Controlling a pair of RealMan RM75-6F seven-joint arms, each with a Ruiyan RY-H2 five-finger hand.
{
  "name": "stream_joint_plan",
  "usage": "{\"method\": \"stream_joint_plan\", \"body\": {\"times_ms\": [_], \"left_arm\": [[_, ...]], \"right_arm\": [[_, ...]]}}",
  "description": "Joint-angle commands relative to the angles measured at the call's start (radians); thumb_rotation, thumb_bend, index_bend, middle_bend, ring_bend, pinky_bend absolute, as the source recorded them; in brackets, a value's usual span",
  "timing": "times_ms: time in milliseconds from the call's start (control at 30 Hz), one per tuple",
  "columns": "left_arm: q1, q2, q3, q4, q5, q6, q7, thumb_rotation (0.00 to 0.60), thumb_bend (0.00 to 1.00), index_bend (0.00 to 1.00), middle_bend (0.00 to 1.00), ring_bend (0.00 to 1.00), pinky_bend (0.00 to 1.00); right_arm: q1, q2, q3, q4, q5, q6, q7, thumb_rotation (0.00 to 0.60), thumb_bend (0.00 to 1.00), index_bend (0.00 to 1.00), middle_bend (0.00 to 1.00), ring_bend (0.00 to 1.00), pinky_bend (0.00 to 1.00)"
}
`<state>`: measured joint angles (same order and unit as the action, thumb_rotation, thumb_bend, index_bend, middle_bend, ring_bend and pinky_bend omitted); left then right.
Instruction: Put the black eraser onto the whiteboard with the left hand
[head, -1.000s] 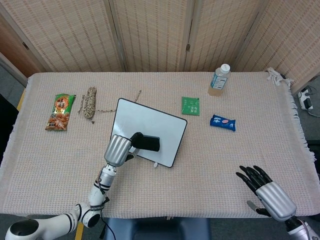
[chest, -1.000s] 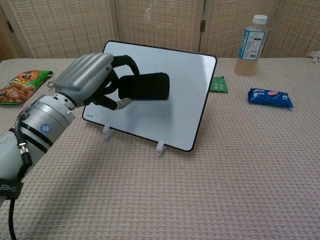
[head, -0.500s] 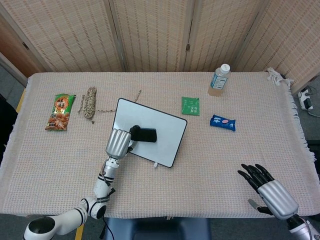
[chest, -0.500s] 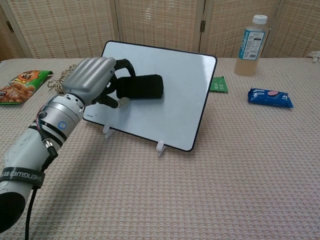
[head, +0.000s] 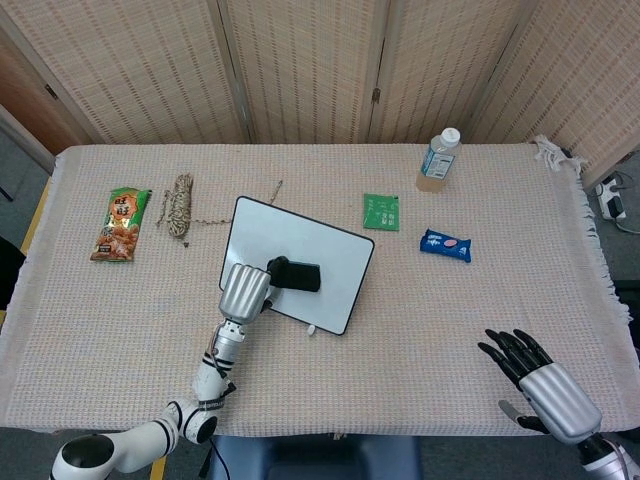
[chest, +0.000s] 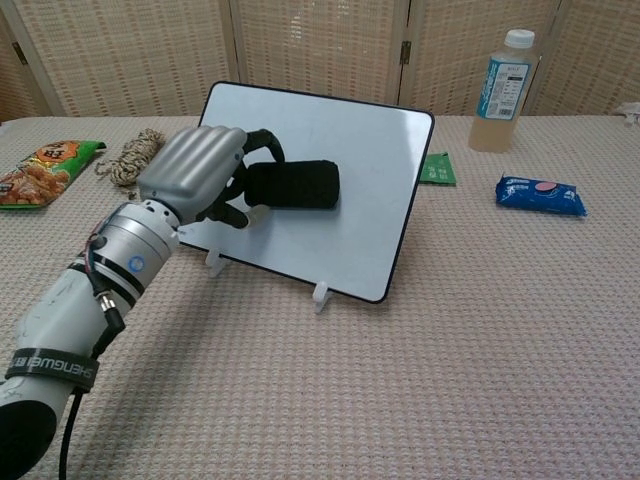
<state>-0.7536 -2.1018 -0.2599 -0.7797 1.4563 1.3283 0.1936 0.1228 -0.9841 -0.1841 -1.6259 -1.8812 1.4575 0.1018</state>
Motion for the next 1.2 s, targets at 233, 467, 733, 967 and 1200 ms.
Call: {"method": "stream_joint_plan", "body": {"times_ms": [233, 467, 733, 967, 1200], "left_arm": [[0.014, 0.017, 0.009, -0.053, -0.001, 0.023, 0.021, 0.6, 0.26, 0.29, 1.0, 1.0, 1.0], [0.094, 0.117, 0.062, -0.245, 0.011, 0.071, 0.072, 0.6, 0.24, 0.25, 1.0, 0.99, 1.0], [0.353, 0.49, 0.323, -0.766, 0.053, 0.208, 0.4, 0.6, 0.24, 0.23, 0.46, 0.36, 0.63], [0.608, 0.672, 0.52, -0.856, 0.22, 0.514, 0.467, 0.6, 0.22, 0.04, 0.05, 0.0, 0.02], [0.769, 0.652, 0.508, -0.695, 0.272, 0.712, 0.268, 0.6, 0.21, 0.0, 0.0, 0.0, 0.0]], "right_arm": [[-0.004, -0.002, -0.001, 0.001, -0.004, 0.006, -0.003, 0.6, 0.35, 0.0, 0.0, 0.0, 0.0], [-0.012, -0.003, -0.002, 0.007, -0.012, 0.02, -0.008, 0.6, 0.35, 0.0, 0.0, 0.0, 0.0], [-0.018, -0.016, -0.007, 0.011, -0.025, 0.02, -0.033, 0.6, 0.35, 0.0, 0.0, 0.0, 0.0], [0.001, -0.042, -0.004, -0.006, -0.002, -0.055, -0.088, 0.6, 0.35, 0.0, 0.0, 0.0, 0.0], [0.002, -0.048, 0.011, -0.012, 0.023, -0.053, -0.093, 0.6, 0.35, 0.0, 0.0, 0.0, 0.0]]}}
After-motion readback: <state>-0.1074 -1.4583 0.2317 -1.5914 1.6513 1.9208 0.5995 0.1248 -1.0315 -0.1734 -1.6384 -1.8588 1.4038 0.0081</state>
